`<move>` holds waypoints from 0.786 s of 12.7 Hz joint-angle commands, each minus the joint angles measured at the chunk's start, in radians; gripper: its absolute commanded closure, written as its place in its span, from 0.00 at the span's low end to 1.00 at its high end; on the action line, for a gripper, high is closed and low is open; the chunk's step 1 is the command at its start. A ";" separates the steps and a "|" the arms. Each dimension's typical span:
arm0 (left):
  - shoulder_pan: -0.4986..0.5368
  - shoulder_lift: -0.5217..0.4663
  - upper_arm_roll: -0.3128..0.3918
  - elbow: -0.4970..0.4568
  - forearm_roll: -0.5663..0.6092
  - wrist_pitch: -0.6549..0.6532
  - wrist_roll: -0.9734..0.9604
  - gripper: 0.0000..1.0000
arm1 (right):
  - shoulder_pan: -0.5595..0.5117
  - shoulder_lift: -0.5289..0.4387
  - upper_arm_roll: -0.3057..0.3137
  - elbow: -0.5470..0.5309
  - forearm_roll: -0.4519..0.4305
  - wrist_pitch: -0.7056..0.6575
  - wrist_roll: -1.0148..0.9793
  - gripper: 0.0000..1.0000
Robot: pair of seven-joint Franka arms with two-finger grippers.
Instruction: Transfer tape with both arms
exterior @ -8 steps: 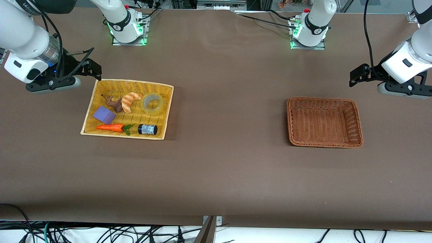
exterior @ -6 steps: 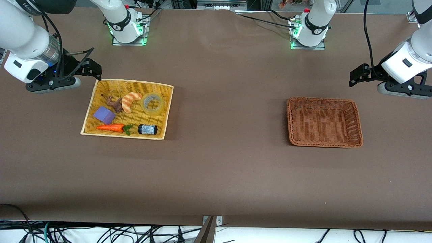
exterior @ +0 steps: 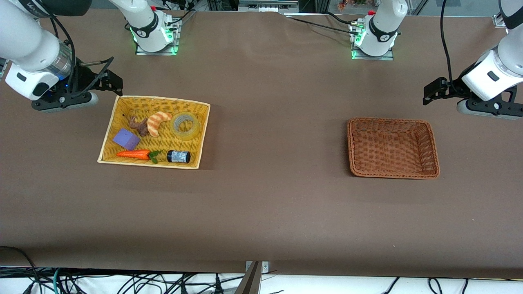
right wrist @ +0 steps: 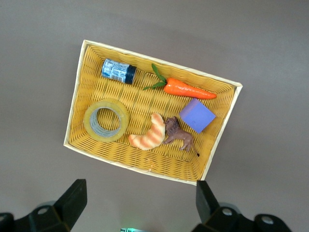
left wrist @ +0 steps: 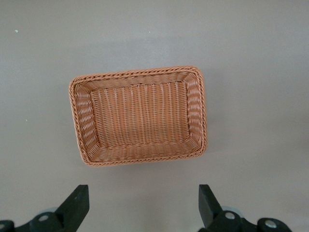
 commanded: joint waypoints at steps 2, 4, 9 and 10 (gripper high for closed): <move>0.003 0.001 0.002 0.019 -0.025 -0.022 0.003 0.00 | -0.003 0.004 0.007 0.020 0.001 -0.027 -0.042 0.00; 0.003 0.000 0.002 0.019 -0.025 -0.022 0.003 0.00 | -0.003 0.004 0.008 0.019 0.001 -0.027 -0.041 0.00; 0.003 0.000 0.002 0.019 -0.023 -0.021 0.003 0.00 | -0.003 0.008 0.017 0.006 0.001 -0.028 -0.035 0.00; 0.003 0.001 0.002 0.019 -0.023 -0.021 0.000 0.00 | -0.003 0.010 0.030 -0.004 0.001 -0.021 -0.030 0.00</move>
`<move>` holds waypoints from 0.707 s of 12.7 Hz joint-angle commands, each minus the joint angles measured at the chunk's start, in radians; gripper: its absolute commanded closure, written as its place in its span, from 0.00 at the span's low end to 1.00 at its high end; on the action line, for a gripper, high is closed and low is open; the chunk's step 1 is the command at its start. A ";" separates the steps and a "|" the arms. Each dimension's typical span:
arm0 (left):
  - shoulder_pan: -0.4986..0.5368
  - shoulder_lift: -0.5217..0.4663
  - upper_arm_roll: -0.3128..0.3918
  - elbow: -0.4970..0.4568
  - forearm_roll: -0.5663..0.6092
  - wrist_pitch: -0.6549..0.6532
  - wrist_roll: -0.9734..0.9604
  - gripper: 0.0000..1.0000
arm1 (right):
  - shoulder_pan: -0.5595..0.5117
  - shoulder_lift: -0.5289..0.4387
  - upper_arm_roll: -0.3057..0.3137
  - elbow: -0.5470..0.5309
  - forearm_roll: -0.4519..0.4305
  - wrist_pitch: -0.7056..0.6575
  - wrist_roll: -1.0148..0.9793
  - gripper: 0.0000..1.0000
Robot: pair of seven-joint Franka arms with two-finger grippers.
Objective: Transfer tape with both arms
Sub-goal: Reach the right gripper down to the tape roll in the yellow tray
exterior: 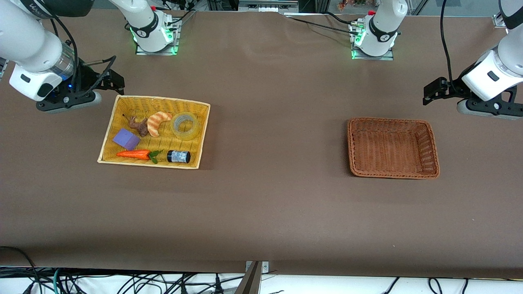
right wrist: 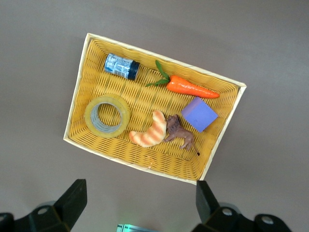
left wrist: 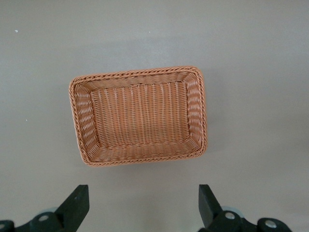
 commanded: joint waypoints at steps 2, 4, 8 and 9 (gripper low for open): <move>0.003 0.000 0.003 0.018 -0.023 -0.021 0.004 0.00 | -0.003 0.012 0.040 -0.039 0.001 0.012 0.047 0.00; 0.003 0.001 0.003 0.018 -0.022 -0.021 0.003 0.00 | -0.002 0.017 0.068 -0.116 0.001 0.095 0.124 0.00; 0.003 0.001 0.001 0.020 -0.022 -0.021 0.003 0.00 | -0.002 0.043 0.097 -0.315 0.001 0.317 0.179 0.00; 0.001 0.000 0.001 0.019 -0.022 -0.021 0.003 0.00 | -0.002 0.044 0.110 -0.386 0.001 0.405 0.190 0.00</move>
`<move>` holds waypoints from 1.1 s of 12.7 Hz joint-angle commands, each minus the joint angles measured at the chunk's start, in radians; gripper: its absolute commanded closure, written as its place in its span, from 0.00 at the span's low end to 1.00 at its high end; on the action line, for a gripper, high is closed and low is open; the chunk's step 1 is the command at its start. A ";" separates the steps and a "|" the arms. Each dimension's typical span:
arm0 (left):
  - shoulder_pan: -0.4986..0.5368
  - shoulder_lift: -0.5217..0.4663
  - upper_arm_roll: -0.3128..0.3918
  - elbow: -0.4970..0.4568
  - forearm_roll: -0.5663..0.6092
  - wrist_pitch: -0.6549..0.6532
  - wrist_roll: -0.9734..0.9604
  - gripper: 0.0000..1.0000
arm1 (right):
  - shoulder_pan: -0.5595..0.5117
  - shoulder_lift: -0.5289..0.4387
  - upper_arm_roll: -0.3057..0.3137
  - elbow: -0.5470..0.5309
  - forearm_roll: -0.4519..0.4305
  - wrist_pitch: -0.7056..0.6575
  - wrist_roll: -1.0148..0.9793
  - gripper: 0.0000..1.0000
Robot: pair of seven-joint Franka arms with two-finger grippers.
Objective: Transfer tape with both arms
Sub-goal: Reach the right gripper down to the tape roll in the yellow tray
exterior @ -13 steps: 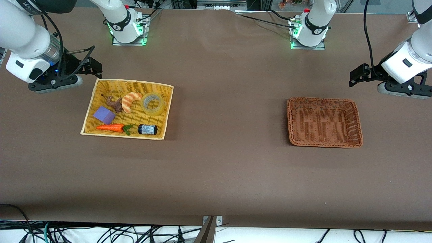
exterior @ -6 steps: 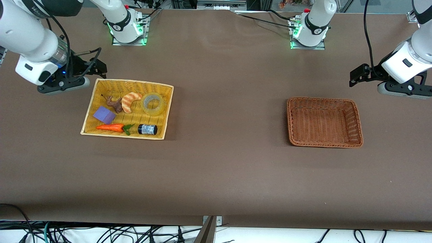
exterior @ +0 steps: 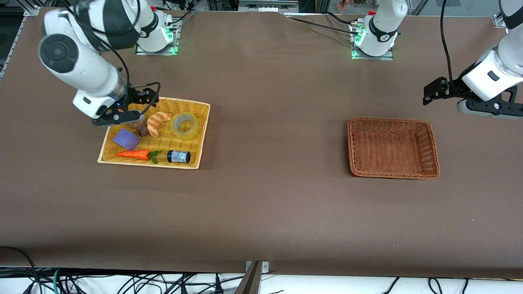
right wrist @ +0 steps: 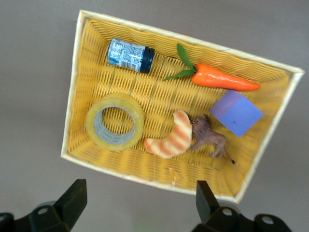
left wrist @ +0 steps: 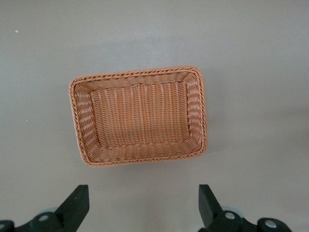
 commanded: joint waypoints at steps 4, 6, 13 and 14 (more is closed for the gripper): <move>0.003 0.001 0.001 0.017 -0.022 -0.021 0.006 0.00 | -0.003 0.059 0.021 -0.249 0.001 0.340 0.028 0.00; 0.003 0.001 0.001 0.017 -0.020 -0.021 0.006 0.00 | -0.002 0.112 0.021 -0.265 0.001 0.401 0.029 0.00; 0.003 0.000 0.001 0.019 -0.020 -0.021 0.006 0.00 | 0.000 0.194 0.029 -0.333 0.001 0.574 0.029 0.05; 0.001 0.000 0.001 0.019 -0.020 -0.021 0.006 0.00 | 0.000 0.201 0.029 -0.333 0.001 0.575 0.037 0.07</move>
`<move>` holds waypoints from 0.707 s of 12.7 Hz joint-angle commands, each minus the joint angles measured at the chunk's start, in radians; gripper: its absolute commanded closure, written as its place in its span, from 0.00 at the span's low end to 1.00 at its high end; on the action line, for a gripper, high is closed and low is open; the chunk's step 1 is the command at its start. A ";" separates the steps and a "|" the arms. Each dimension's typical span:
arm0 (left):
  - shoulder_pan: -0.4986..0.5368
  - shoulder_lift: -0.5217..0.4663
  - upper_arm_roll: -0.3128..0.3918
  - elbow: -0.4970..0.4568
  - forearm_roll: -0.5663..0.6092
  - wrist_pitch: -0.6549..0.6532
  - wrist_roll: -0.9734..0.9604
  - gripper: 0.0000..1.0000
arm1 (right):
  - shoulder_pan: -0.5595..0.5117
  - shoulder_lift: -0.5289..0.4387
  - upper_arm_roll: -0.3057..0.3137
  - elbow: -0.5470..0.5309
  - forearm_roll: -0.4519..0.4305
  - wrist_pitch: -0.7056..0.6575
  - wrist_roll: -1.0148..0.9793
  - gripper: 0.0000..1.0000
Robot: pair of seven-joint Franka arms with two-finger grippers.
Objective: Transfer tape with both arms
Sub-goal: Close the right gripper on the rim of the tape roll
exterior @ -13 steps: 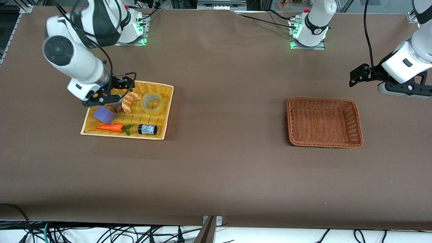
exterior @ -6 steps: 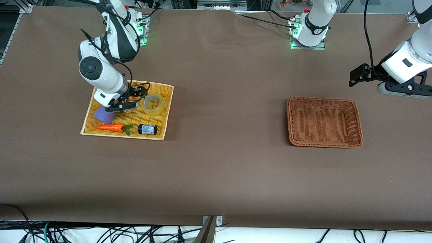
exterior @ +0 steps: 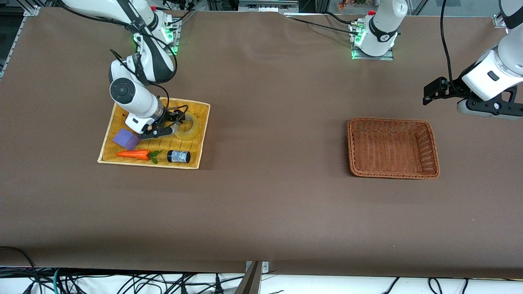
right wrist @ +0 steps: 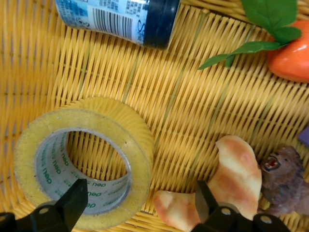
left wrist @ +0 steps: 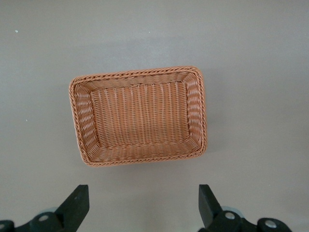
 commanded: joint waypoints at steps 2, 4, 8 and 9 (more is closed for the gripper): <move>0.003 0.000 0.000 0.019 -0.020 -0.019 0.007 0.00 | 0.000 0.003 0.007 -0.016 0.001 0.026 0.026 0.21; 0.003 0.000 0.001 0.017 -0.020 -0.019 0.007 0.00 | 0.000 0.022 0.007 -0.016 0.001 0.046 0.026 0.38; 0.001 0.001 0.001 0.019 -0.020 -0.019 0.006 0.00 | 0.000 0.011 0.016 -0.007 0.001 0.035 0.023 0.98; 0.001 0.000 0.001 0.019 -0.020 -0.019 0.006 0.00 | -0.002 -0.006 0.021 0.006 0.001 0.012 0.020 1.00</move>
